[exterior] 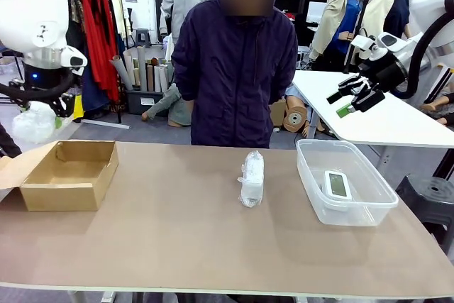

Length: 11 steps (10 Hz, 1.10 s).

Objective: Separate and place wrapped and unwrapped clocks.
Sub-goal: If the picked Digital clock is wrapped, place it in the Package Box ; if not, place it in the Organizing box.

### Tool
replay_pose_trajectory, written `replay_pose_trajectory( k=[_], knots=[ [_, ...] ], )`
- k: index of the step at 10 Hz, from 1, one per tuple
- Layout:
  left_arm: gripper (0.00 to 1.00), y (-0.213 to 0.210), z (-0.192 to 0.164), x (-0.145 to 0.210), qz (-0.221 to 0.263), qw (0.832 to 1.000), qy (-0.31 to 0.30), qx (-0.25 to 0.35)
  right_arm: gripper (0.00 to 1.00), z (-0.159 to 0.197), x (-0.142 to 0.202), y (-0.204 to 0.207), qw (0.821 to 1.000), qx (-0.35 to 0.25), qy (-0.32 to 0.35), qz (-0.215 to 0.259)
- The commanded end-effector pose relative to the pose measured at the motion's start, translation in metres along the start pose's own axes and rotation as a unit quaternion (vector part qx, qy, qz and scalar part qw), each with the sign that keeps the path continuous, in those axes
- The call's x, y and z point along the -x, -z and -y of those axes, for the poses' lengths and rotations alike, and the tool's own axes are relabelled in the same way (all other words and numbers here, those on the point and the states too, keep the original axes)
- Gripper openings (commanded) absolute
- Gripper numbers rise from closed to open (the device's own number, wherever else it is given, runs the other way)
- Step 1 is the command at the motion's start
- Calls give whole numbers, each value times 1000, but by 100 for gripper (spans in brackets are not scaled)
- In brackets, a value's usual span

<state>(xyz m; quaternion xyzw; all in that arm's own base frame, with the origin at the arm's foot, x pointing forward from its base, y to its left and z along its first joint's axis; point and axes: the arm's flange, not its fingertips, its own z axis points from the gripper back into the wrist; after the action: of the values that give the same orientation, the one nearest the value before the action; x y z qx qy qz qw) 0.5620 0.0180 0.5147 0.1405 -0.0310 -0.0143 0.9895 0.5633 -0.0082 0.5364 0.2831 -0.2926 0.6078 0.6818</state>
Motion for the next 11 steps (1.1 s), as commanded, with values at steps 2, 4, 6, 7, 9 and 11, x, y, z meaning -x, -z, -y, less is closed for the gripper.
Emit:
replay_pose_trajectory(
  k=[2,4,6,7,9,11],
  knots=[
    [0,19,2,-8,29,999,18,10,100,-4,2,1,1000,5,-11,-9],
    [0,39,3,-17,43,998,-25,26,100,-4,2,1,1000,5,-11,-9],
    [0,58,14,-23,41,997,-25,65,100,-4,2,1,1000,5,-11,-9],
    [0,66,14,-24,37,997,-29,67,100,-4,2,1,1000,5,-11,-9],
    [0,82,18,-25,22,996,-34,82,100,-4,2,1,1000,5,-11,-9],
    [0,95,18,-26,16,997,-55,52,100,-4,2,1,1000,5,-11,-9]
  ],
)
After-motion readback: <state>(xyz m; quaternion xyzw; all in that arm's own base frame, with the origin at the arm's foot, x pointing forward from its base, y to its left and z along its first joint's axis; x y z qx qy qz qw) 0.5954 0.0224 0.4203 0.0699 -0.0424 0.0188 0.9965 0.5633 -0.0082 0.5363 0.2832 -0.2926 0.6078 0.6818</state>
